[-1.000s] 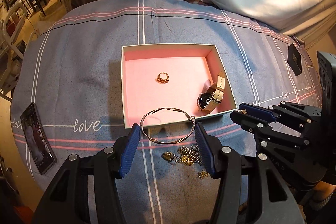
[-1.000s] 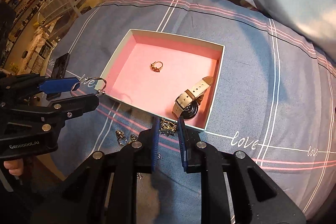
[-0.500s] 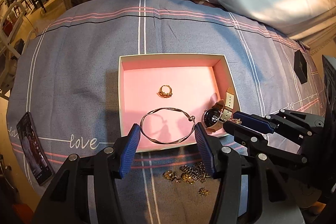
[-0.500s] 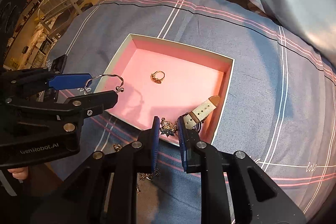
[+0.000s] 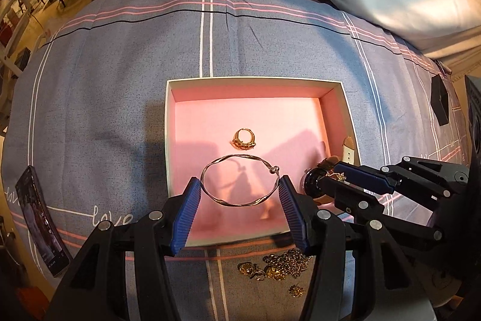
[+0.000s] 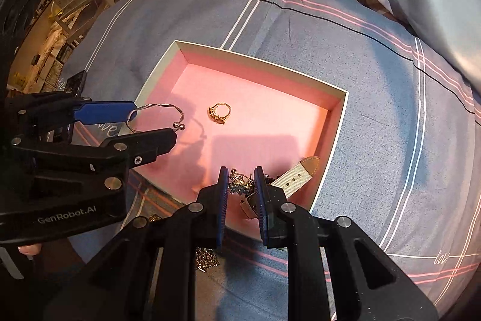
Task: Organize jewelry
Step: 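Open both tools to drop the earring and bangle into the box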
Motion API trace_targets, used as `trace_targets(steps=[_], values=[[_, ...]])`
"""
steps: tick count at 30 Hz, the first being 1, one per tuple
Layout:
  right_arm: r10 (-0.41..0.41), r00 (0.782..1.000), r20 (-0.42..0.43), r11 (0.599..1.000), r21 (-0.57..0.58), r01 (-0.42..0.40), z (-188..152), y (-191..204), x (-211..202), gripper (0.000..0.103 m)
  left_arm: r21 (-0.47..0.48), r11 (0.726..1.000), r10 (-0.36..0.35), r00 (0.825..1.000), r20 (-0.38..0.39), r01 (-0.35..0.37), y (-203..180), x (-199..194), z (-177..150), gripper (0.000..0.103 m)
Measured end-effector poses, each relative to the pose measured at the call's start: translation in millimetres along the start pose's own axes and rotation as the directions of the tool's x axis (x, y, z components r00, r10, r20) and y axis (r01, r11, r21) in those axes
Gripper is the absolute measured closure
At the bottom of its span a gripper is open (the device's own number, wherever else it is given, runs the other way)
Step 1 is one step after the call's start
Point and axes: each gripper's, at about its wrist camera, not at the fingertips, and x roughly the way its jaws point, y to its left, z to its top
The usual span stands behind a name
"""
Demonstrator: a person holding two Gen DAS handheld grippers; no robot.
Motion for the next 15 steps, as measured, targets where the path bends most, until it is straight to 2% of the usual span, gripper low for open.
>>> trace_targets(steps=[5, 8, 9, 10, 13, 15], values=[[-0.013, 1.0, -0.012, 1.0, -0.004, 0.013, -1, -2, 1, 0.081, -0.01, 1.0, -0.005, 1.0, -0.002, 0.005, 4, -3, 2, 0.049], [-0.022, 1.0, 0.008, 1.0, 0.019, 0.022, -8, -5, -8, 0.073, -0.029, 1.0, -0.009, 1.0, 0.018, 0.01, 10, -15, -2, 0.037], [-0.022, 1.0, 0.019, 0.999, 0.027, 0.021, -13, -7, -12, 0.064, -0.031, 0.999, -0.016, 0.999, 0.028, 0.017, 12, -19, -6, 0.034], [-0.022, 0.999, 0.03, 0.999, 0.035, 0.021, -18, -9, -16, 0.06, -0.03, 0.999, -0.022, 0.999, 0.036, 0.024, 13, -24, -12, 0.034], [-0.007, 0.998, 0.064, 0.999, 0.055, 0.003, -41, -9, -28, 0.06, -0.03, 0.999, -0.021, 0.999, 0.037, 0.022, 19, -33, -37, 0.031], [0.035, 0.997, 0.074, 0.998, 0.054, -0.039, -62, -4, -31, 0.06, -0.017, 1.0, -0.002, 1.0, 0.017, 0.002, 20, -33, -58, 0.031]])
